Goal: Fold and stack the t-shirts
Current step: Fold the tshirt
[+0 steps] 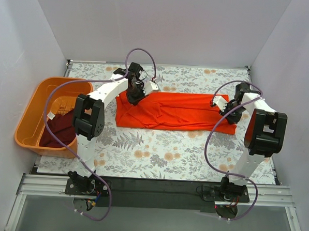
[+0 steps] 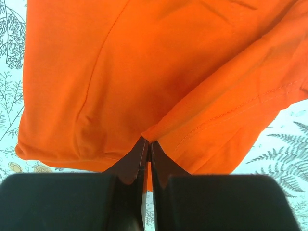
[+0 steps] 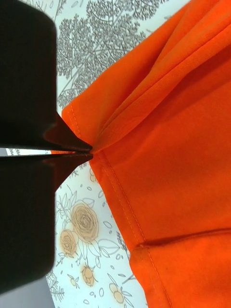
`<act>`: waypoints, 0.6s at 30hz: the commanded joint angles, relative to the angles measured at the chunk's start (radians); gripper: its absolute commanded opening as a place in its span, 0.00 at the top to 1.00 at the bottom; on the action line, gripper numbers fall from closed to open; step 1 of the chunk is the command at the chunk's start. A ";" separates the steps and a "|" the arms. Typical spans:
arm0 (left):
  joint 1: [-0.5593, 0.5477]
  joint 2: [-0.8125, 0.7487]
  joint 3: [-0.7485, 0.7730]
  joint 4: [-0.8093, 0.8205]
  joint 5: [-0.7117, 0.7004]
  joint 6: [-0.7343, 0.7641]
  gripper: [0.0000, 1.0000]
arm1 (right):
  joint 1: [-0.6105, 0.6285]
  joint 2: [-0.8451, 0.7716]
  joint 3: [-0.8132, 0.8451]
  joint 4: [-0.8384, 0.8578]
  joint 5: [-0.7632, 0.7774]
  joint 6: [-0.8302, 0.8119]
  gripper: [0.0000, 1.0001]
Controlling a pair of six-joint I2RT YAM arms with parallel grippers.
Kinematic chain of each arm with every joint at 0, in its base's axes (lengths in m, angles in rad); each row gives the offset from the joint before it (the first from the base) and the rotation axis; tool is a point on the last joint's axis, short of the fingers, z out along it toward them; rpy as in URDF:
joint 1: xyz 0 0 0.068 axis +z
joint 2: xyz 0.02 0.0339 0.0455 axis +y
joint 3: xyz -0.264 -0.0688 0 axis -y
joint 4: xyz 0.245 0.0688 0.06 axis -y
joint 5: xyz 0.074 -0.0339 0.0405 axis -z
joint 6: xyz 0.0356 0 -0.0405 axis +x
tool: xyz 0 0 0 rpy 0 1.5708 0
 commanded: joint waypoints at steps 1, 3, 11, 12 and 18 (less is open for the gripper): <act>0.026 -0.005 0.047 -0.007 -0.001 0.039 1.00 | -0.005 0.029 0.078 -0.027 -0.017 0.011 0.99; 0.033 0.000 0.054 -0.001 -0.001 0.045 1.00 | -0.005 0.052 0.102 -0.037 -0.020 0.014 0.99; 0.055 -0.012 0.105 -0.036 0.018 0.063 1.00 | -0.004 0.015 0.145 -0.087 -0.054 -0.030 0.99; 0.055 -0.009 0.107 -0.035 0.016 0.065 1.00 | -0.002 0.018 0.150 -0.087 -0.054 -0.030 0.99; 0.055 0.026 0.124 -0.004 0.007 0.049 1.00 | 0.010 0.093 0.223 -0.087 -0.029 -0.010 0.99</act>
